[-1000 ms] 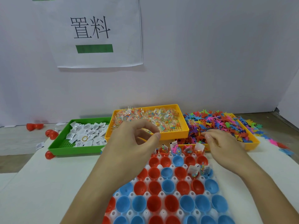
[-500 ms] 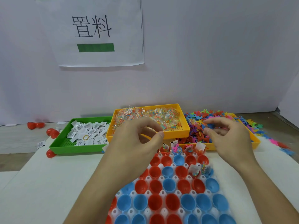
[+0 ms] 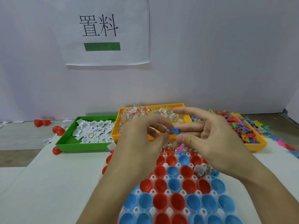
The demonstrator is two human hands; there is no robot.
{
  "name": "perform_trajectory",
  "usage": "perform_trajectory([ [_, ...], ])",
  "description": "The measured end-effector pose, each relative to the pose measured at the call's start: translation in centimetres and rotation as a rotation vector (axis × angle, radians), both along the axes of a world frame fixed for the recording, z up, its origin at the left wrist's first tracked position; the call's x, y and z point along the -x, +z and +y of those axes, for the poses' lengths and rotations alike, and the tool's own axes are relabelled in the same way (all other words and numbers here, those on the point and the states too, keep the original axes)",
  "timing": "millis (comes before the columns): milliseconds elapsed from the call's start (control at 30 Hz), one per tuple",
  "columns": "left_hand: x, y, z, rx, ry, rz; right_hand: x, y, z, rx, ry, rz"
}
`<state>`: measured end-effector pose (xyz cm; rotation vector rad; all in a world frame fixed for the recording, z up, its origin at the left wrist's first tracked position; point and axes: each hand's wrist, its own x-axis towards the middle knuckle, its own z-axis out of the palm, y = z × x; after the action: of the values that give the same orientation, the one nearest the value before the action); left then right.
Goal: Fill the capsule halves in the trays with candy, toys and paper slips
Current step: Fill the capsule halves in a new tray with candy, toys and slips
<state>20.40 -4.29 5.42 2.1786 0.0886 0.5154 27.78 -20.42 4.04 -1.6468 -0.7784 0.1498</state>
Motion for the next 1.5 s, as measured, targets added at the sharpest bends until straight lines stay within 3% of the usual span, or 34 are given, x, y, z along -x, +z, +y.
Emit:
perform_trajectory([
  [167,0.0,0.2,-0.2,-0.019,0.017,-0.044,0.5,0.5,0.0,0.048,0.042,0.001],
  [600,-0.1,0.3,-0.3,0.011,0.026,-0.045,0.3,0.0,0.7,0.045,-0.137,-0.102],
  [1133,-0.1,-0.1,0.3,0.023,-0.075,0.134,0.7,0.2,0.8,0.099,-0.163,-0.170],
  [1300,-0.1,-0.2,0.8,0.018,-0.049,0.177,0.3,0.1,0.3,0.218,-0.210,-0.278],
  [1500,0.1,0.1,1.3,0.002,-0.012,0.159,-0.9,-0.9,-0.7,0.696,-0.178,-0.276],
])
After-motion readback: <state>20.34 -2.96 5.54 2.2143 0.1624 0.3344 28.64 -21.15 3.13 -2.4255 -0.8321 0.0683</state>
